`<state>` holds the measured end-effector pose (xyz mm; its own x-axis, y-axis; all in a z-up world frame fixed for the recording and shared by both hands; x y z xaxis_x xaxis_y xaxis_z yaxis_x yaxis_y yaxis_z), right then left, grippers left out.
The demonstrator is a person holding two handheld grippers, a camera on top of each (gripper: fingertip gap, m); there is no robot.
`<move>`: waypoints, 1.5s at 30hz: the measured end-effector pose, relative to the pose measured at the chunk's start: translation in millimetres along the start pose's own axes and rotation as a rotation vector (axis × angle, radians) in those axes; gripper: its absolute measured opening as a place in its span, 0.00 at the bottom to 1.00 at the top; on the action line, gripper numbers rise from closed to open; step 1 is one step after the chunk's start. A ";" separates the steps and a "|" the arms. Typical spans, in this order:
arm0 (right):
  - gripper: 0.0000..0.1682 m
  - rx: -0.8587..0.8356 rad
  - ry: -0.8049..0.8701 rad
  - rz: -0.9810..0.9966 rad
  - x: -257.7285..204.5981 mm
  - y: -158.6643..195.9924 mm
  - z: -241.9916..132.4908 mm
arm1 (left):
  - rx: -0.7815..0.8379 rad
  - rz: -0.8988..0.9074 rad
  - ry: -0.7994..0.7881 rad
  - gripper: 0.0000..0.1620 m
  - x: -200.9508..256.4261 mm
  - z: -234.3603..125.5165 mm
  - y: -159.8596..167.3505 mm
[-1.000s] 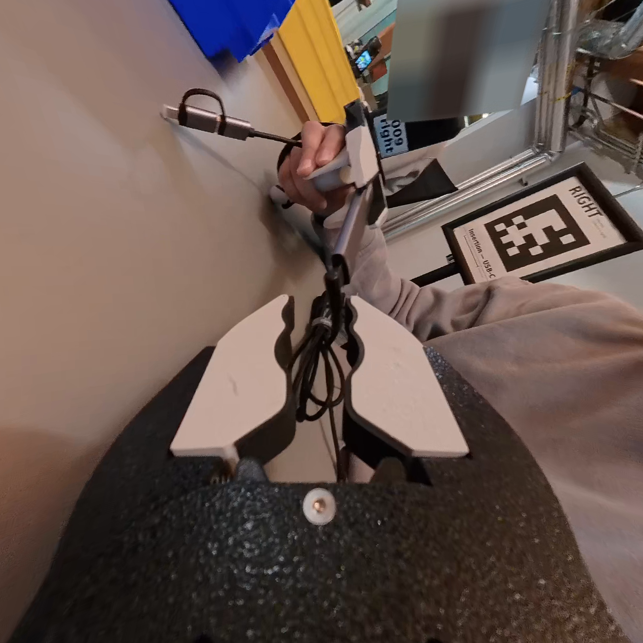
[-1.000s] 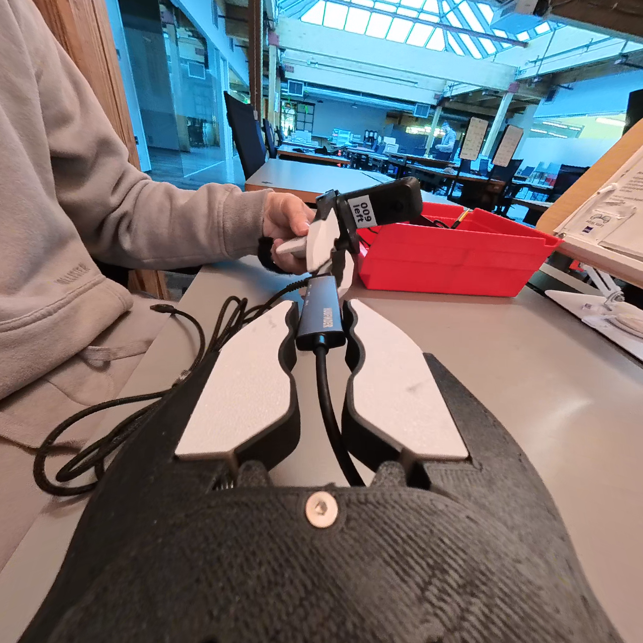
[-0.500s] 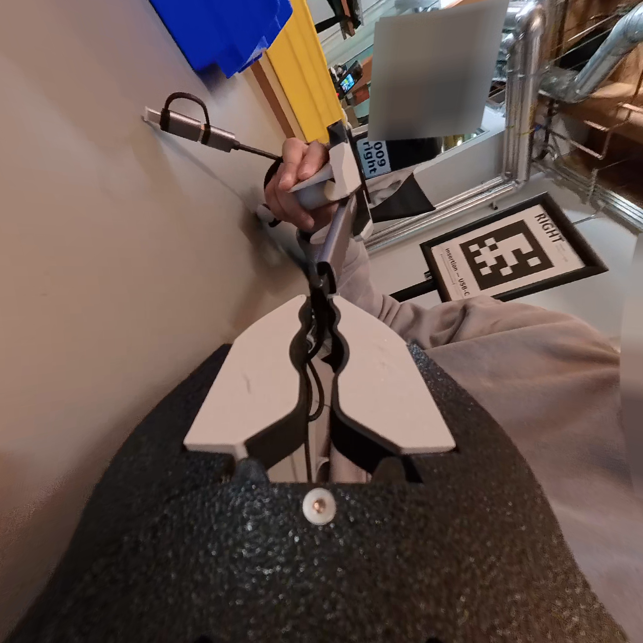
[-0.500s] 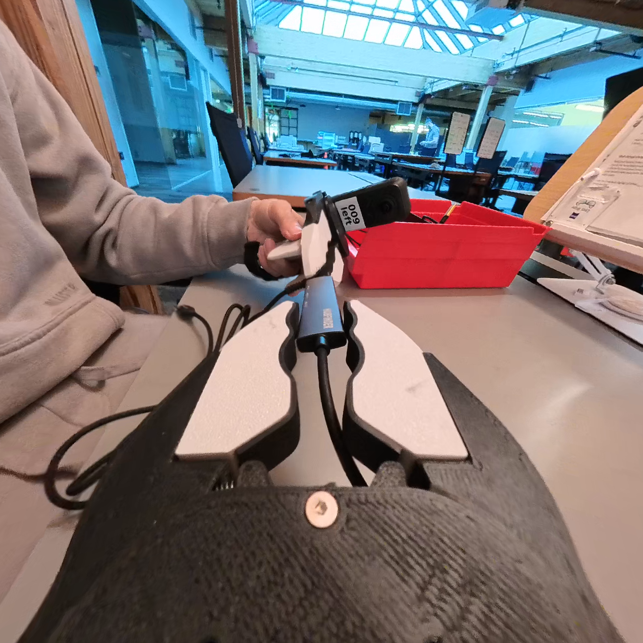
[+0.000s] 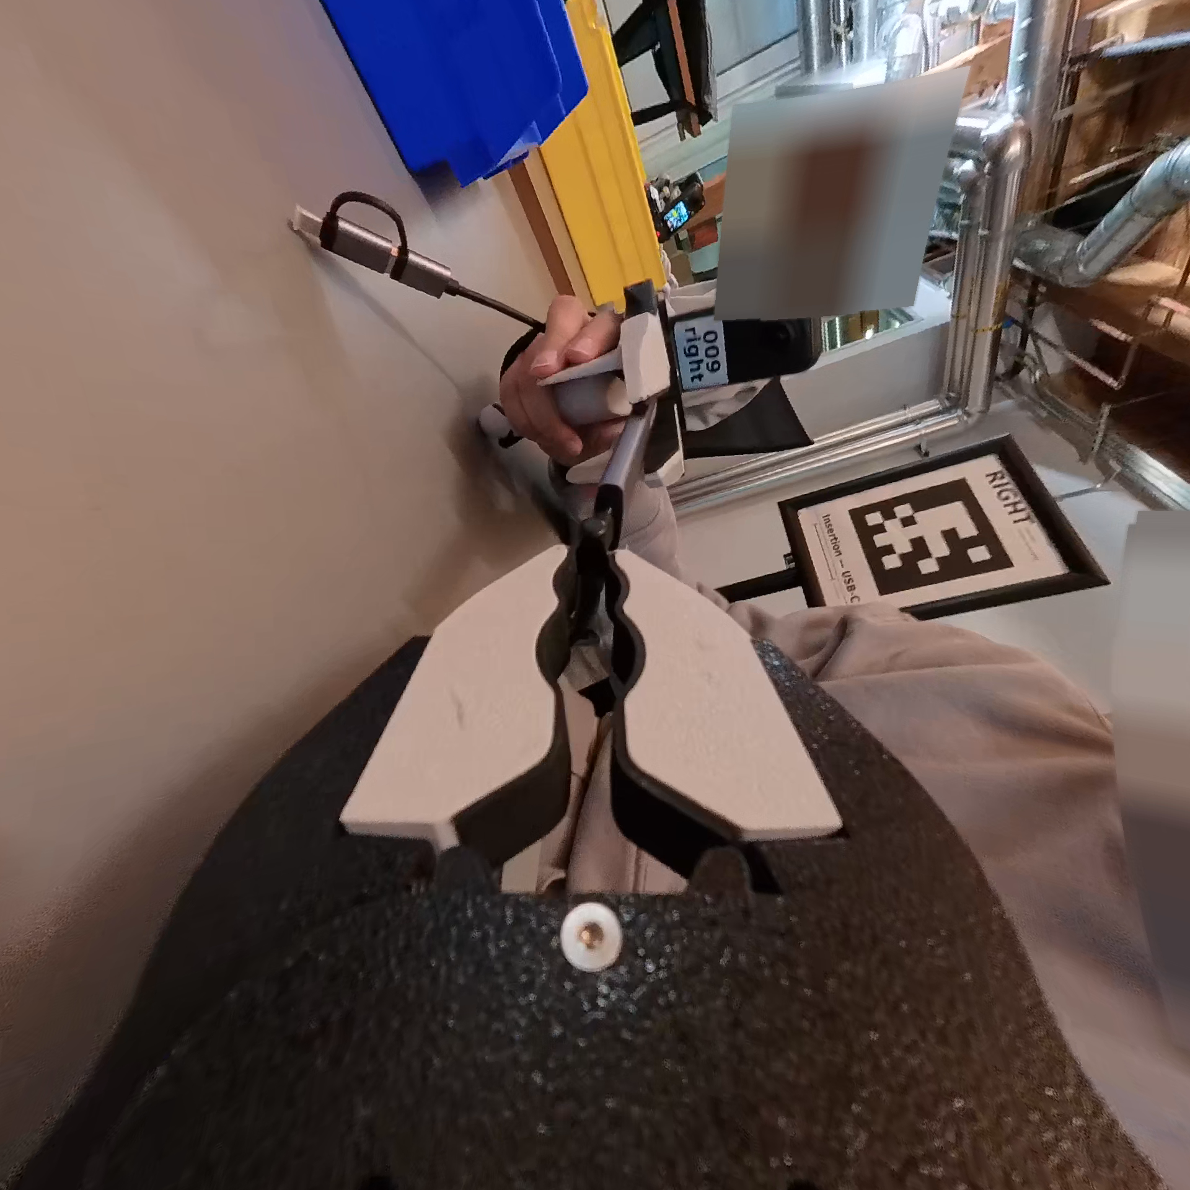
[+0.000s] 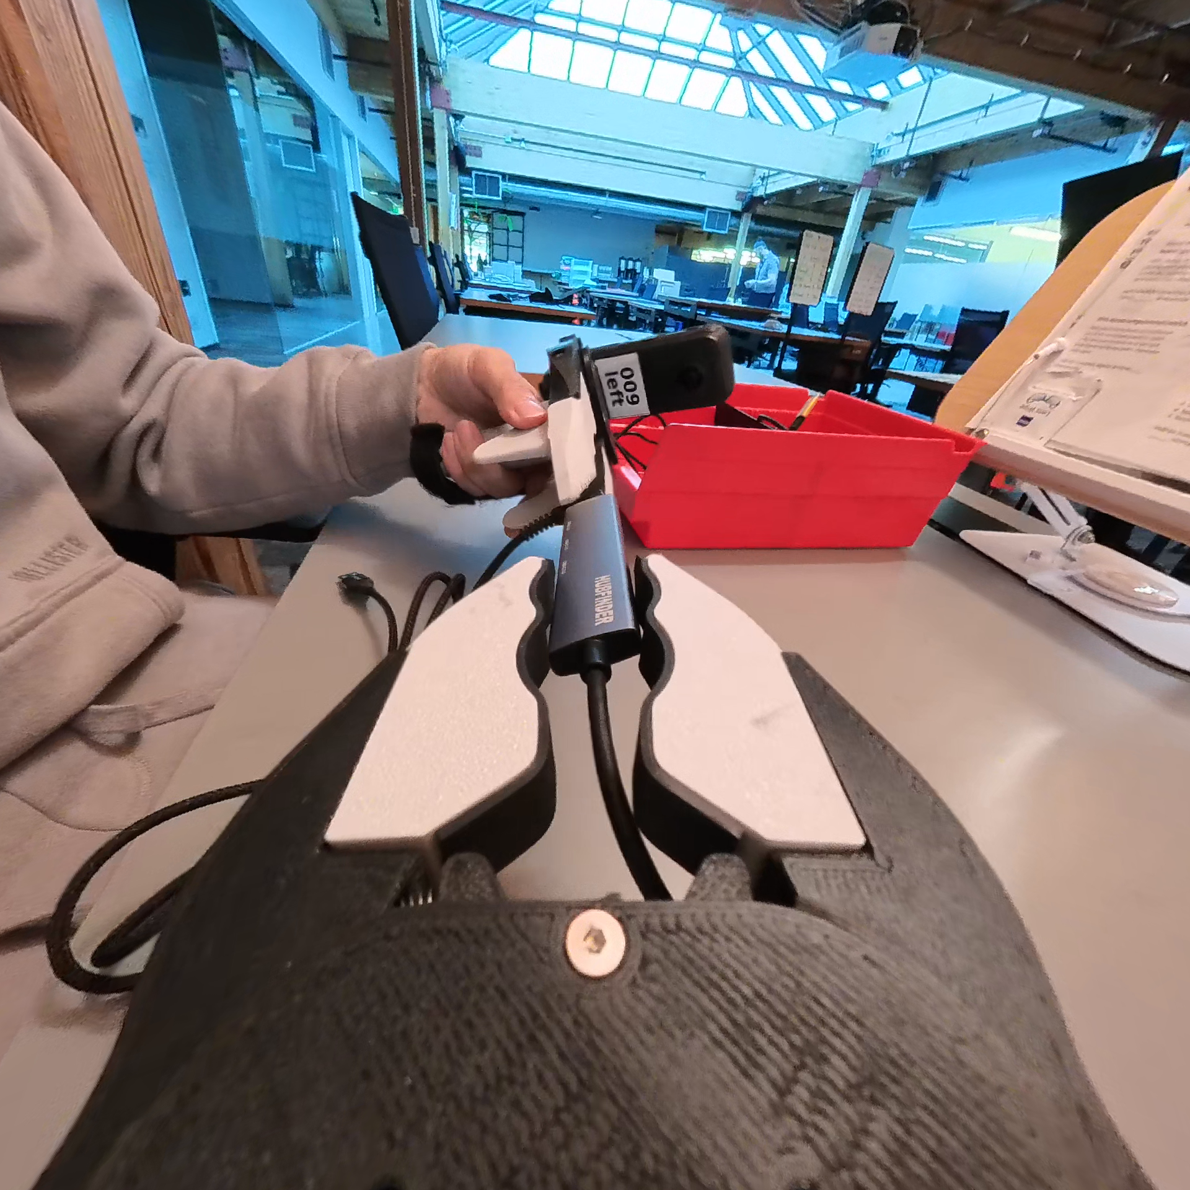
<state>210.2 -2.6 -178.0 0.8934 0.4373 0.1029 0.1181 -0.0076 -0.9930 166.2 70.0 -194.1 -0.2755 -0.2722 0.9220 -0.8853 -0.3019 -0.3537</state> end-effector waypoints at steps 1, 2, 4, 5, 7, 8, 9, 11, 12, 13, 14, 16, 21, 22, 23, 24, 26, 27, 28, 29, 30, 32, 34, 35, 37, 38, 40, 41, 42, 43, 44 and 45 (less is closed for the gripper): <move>0.14 0.004 0.005 -0.013 0.0 -0.4 -0.3 | 0.010 -0.015 0.005 0.04 0.6 0.1 -0.8; 0.14 0.010 0.007 -0.024 0.0 -1.0 -0.9 | 0.017 -0.027 0.010 0.04 1.5 0.3 -1.5; 0.14 0.020 0.014 -0.049 0.0 -1.7 -2.5 | 0.030 -0.039 0.014 0.04 3.2 1.3 -2.9; 0.14 0.023 0.013 -0.062 -0.3 -1.9 -3.5 | 0.030 -0.042 0.017 0.04 4.4 2.1 -2.8; 0.15 0.033 0.002 -0.086 -2.6 -2.5 -4.9 | 0.011 -0.042 0.027 0.04 7.1 3.5 -0.2; 0.15 0.029 0.001 -0.095 -3.0 -2.0 -4.9 | 0.003 -0.042 0.024 0.04 7.3 3.8 0.8; 0.15 0.022 -0.002 -0.106 -3.8 -1.1 -4.7 | -0.006 -0.039 0.016 0.04 6.8 3.9 2.1; 0.15 0.007 -0.024 -0.088 -6.0 0.2 -4.2 | -0.035 -0.027 0.004 0.04 6.9 4.3 6.2; 0.15 0.007 -0.034 -0.064 -6.4 -0.2 -4.1 | -0.047 -0.015 -0.002 0.04 7.3 4.5 7.8; 0.15 0.013 -0.050 -0.035 -7.0 -1.1 -4.1 | -0.060 0.001 -0.002 0.04 8.7 4.7 9.4; 0.15 0.012 -0.070 -0.008 -8.5 -1.3 -4.1 | -0.081 0.016 -0.004 0.04 9.8 5.2 12.0; 0.15 -0.015 -0.109 0.035 -12.0 1.1 -3.5 | -0.130 0.045 -0.032 0.04 8.4 6.6 18.7; 0.14 -0.019 -0.170 0.110 -17.1 0.7 -6.0 | -0.176 0.134 0.013 0.04 17.9 10.3 24.3; 0.14 -0.054 -0.182 0.115 -19.1 4.2 -5.2 | -0.185 0.150 0.008 0.04 17.5 10.5 25.6; 0.14 -0.099 -0.190 0.113 -20.7 9.3 -4.9 | -0.172 0.163 0.013 0.04 19.2 10.2 23.8; 0.13 -0.124 -0.206 0.119 -22.7 11.9 -4.4 | -0.139 0.175 0.055 0.04 26.4 9.7 19.4; 0.12 -0.090 -0.209 0.126 -21.9 8.0 -4.6 | -0.102 0.182 0.068 0.04 32.7 9.3 13.8; 0.12 -0.085 -0.191 0.113 -20.0 7.7 -4.4 | -0.104 0.212 0.000 0.05 26.4 8.6 13.7; 0.11 -0.097 -0.177 0.101 -18.9 9.0 -2.5 | -0.109 0.249 -0.060 0.05 20.5 7.3 14.2; 0.10 -0.104 -0.168 0.098 -17.6 9.9 -0.5 | -0.102 0.281 -0.096 0.05 17.0 5.6 13.1; 0.10 -0.098 -0.153 0.098 -15.3 9.3 0.6 | -0.079 0.302 -0.111 0.05 15.9 3.9 9.9; 0.09 -0.080 -0.149 0.108 -13.6 7.4 0.0 | -0.044 0.295 -0.093 0.05 17.7 3.1 5.1; 0.09 -0.072 -0.132 0.108 -11.5 6.7 -0.8 | -0.023 0.298 -0.084 0.05 16.5 3.9 2.5; 0.09 -0.079 -0.131 0.098 -12.1 7.4 -0.7 | -0.025 0.284 -0.081 0.05 15.2 4.0 2.5; 0.11 -0.087 -0.078 0.034 -8.4 8.9 -0.1 | -0.001 0.185 -0.072 0.04 11.6 3.5 -0.7; 0.11 -0.063 -0.040 -0.016 -5.8 6.5 -0.5 | 0.037 0.134 -0.044 0.04 11.3 3.4 -4.7; 0.16 -0.044 0.014 -0.119 -3.7 5.5 -0.5 | 0.096 0.029 0.048 0.04 14.8 3.2 -10.7; 0.15 -0.060 0.041 -0.156 -1.6 7.7 -0.1 | 0.112 -0.004 0.073 0.04 15.5 3.6 -12.4; 0.15 -0.081 0.057 -0.177 0.1 10.3 0.7 | 0.122 -0.024 0.088 0.04 16.0 4.6 -13.1; 0.15 -0.096 0.069 -0.197 1.2 12.3 1.3 | 0.127 -0.038 0.101 0.04 16.7 5.5 -13.7; 0.15 -0.093 0.084 -0.214 2.6 12.2 1.6 | 0.135 -0.049 0.114 0.04 17.2 6.0 -14.4; 0.15 -0.073 0.105 -0.225 4.7 10.0 1.5 | 0.149 -0.064 0.135 0.05 18.2 5.7 -16.1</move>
<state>214.9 0.7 -187.6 0.8808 0.3396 0.3300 0.3465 0.0129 -0.9380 177.6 64.7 -172.5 -0.2772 -0.1258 0.9525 -0.8401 -0.4494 -0.3038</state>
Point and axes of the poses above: each gripper's, where its closed fingertips meet, z out along the fingers, y out of its underside, x = y × z across the jaws, the point moved 1 cm from there along -z, back along the fingers, and after that the axes turned 5 degrees about -x, right-handed, at the moved point
